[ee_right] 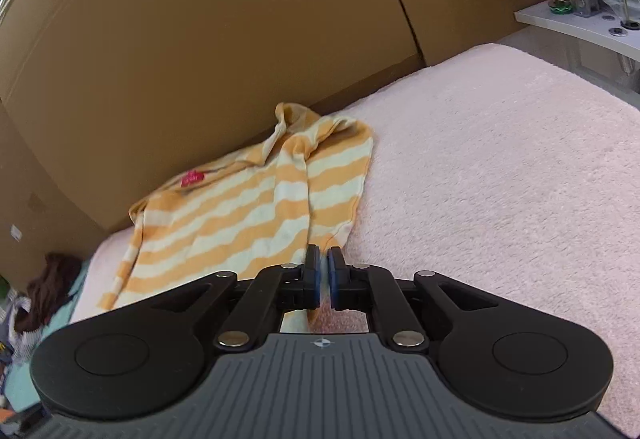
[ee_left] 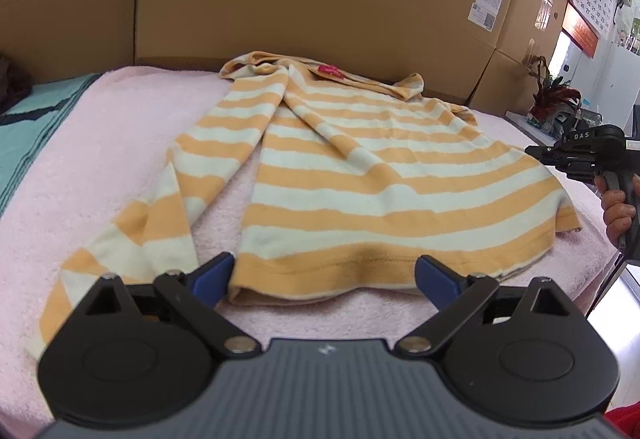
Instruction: Fold clothes
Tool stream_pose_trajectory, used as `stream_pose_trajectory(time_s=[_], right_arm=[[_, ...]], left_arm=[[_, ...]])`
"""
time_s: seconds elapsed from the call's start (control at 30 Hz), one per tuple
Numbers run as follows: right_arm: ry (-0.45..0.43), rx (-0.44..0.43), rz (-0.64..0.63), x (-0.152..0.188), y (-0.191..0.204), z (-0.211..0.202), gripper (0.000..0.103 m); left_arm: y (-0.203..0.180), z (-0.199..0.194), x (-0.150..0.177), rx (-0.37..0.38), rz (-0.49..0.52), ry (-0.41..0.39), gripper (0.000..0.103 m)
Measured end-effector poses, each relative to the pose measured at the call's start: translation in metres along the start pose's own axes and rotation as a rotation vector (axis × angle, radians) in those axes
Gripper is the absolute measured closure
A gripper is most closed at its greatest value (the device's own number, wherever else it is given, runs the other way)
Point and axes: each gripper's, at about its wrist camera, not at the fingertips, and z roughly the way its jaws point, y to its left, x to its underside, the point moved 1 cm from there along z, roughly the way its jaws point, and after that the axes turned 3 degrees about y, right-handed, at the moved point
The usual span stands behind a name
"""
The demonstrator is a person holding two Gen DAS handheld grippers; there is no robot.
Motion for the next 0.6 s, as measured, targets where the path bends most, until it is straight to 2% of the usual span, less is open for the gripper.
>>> stream_pose_trajectory(time_s=[0.17,0.27,0.33,0.4,0.43,0.47,0.53,0.6], right_arm=[[-0.053,0.119,-0.045,-0.006,-0.004,-0.008,0.098],[-0.132,0.297,-0.098,-0.003,-0.007,-0.01,0.098],[-0.171,0.379,-0.1,0.001,-0.011,-0.015,0.097],[-0.188,0.417,-0.089,0.002,-0.017,-0.024,0.089],[-0.168,0.387,-0.078,0.003,-0.023,-0.032,0.074],[-0.124,0.309,-0.065,0.004,-0.028,-0.04,0.061],[0.014,0.097,-0.038,0.015,-0.031,-0.049,0.061],[0.125,-0.036,-0.037,0.032,-0.029,-0.057,0.061]], left_arm=[[-0.001,0.001,0.003,-0.013,0.024,0.004,0.007],[-0.002,0.001,0.004,-0.032,0.049,0.003,0.006],[-0.004,0.002,0.006,-0.054,0.077,0.006,0.005],[-0.005,0.004,0.007,-0.077,0.108,0.012,0.004],[-0.006,0.005,0.007,-0.083,0.122,0.015,0.004],[-0.006,0.006,0.007,-0.085,0.134,0.016,0.004],[-0.008,0.007,0.008,-0.09,0.157,0.02,0.003],[-0.009,0.007,0.009,-0.084,0.172,0.021,0.003]])
